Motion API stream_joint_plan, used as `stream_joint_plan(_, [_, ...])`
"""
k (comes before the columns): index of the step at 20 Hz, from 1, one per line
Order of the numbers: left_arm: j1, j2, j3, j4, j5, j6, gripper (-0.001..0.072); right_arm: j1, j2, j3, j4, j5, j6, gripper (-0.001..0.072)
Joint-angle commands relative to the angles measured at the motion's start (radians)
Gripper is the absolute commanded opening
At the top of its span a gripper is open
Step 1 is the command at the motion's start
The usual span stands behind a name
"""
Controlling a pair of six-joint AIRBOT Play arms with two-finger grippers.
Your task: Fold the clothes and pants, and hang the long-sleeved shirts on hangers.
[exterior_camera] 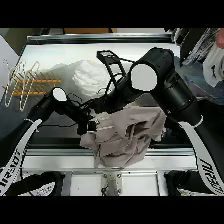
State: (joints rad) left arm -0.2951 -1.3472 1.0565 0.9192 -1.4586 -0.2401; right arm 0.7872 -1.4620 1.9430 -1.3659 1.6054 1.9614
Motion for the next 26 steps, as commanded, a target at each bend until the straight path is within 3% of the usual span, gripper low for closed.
stream_joint_plan(1, [0.001,0.000,0.001,0.001,0.000,0.000,0.0012,0.002,-0.001,0.001,0.010,-0.010,-0.001,0.0373])
stream_joint_plan(2, [0.001,0.000,0.001,0.001,0.000,0.000,0.0012,0.002,-0.001,0.001,0.009,-0.007,-0.001,0.0485])
stream_joint_plan(3, [0.001,0.000,0.001,0.001,0.000,0.000,0.0012,0.001,0.000,0.001,0.009,0.000,-0.002,0.0493])
stream_joint_plan(10, [0.001,0.000,0.001,0.001,0.000,0.000,0.0012,-0.008,0.050,0.001,-0.006,0.119,-0.103,0.0494])
stream_joint_plan(18, [0.001,0.000,0.001,0.001,0.000,0.000,0.0012,-0.201,0.163,0.001,0.057,0.127,-0.422,0.0491])
stream_joint_plan(21, [0.001,0.000,0.001,0.001,0.001,0.000,0.0012,-0.243,0.166,0.001,0.052,0.131,-0.403,0.0491])
stream_joint_plan(22, [0.001,0.000,0.001,0.001,0.000,0.000,0.0013,-0.244,0.166,0.000,0.048,0.123,-0.445,0.0491])
stream_joint_plan(24, [0.001,0.000,0.001,0.001,0.000,0.000,0.0012,-0.261,0.170,-0.004,0.050,0.125,-0.678,0.0491])
stream_joint_plan(26, [0.001,0.000,0.001,0.002,0.000,0.000,0.0012,-0.340,0.186,-0.023,0.111,0.126,-0.794,0.0491])
